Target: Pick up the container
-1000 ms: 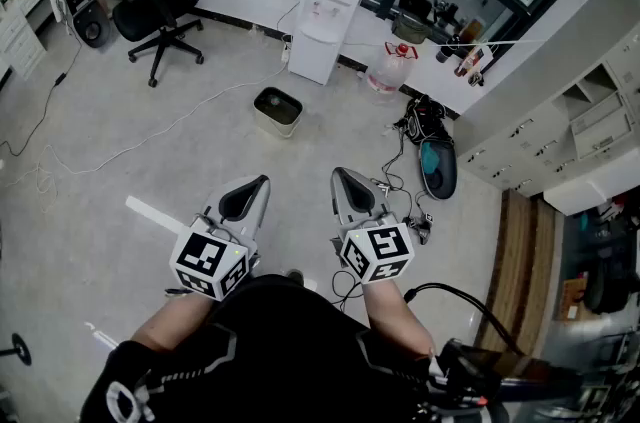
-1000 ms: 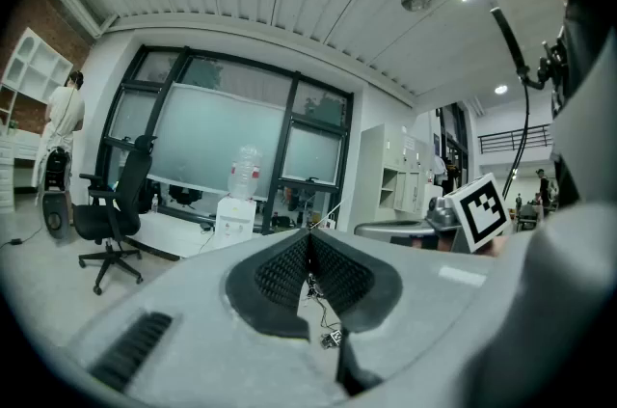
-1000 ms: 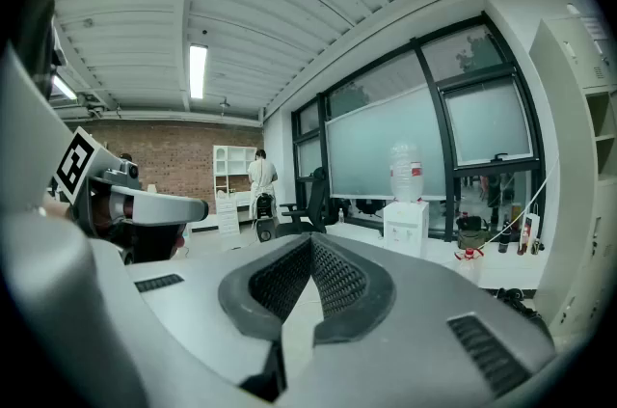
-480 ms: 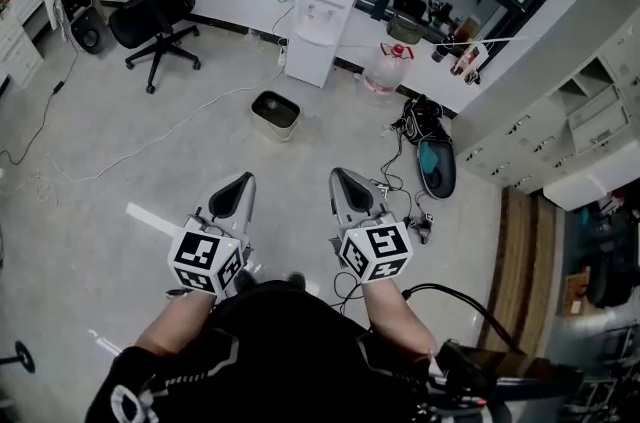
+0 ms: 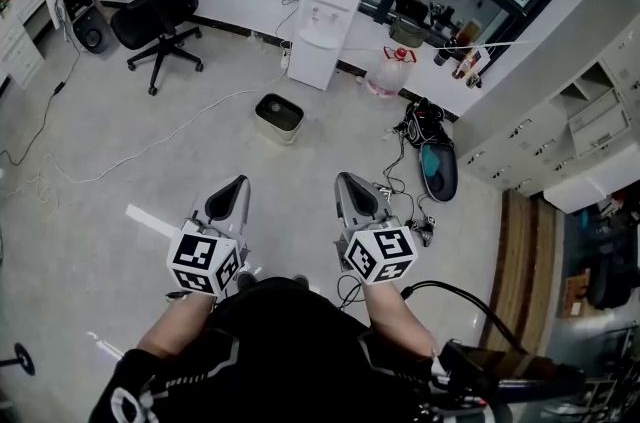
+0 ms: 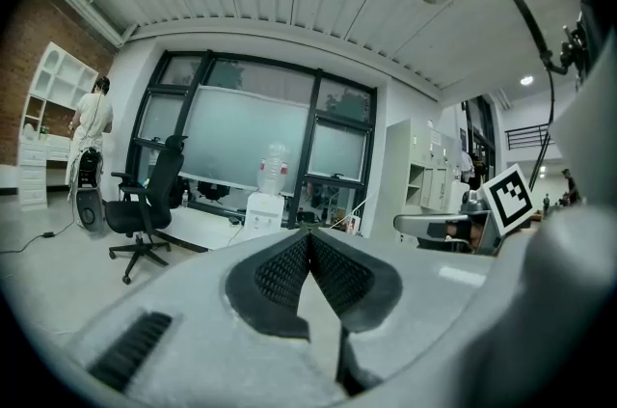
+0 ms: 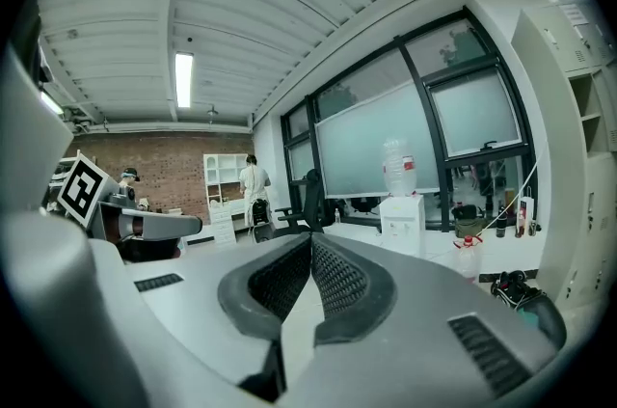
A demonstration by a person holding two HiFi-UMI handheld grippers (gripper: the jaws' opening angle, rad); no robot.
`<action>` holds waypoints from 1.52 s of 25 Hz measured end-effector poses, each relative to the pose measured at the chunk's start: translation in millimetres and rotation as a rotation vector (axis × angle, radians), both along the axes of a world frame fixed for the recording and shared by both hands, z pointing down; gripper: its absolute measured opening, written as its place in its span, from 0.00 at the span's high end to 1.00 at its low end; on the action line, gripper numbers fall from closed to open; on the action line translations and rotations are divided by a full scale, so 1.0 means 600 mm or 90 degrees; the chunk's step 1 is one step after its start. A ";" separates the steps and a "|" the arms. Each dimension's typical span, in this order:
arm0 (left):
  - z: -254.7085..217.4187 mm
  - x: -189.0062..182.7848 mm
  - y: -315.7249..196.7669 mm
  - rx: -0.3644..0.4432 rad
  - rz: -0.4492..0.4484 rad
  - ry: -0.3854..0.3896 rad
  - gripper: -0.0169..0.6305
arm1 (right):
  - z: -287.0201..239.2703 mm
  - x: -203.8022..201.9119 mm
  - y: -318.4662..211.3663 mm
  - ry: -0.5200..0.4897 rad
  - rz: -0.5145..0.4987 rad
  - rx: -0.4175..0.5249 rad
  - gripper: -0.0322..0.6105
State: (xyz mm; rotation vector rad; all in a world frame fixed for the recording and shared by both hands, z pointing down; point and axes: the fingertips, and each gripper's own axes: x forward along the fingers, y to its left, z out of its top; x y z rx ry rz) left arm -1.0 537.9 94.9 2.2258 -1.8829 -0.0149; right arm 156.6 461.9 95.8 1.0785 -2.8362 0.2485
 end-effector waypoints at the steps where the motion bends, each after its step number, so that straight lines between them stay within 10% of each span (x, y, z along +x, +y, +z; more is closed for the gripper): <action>1: -0.001 -0.007 -0.001 -0.001 -0.001 0.001 0.96 | -0.001 -0.005 -0.002 0.002 -0.001 -0.001 0.94; 16: 0.034 -0.089 -0.028 0.010 0.045 0.017 0.96 | 0.017 -0.099 -0.006 0.040 -0.015 0.011 0.94; 38: 0.014 -0.037 -0.381 -0.008 0.012 0.002 0.96 | 0.017 -0.069 -0.375 -0.002 -0.054 -0.004 0.94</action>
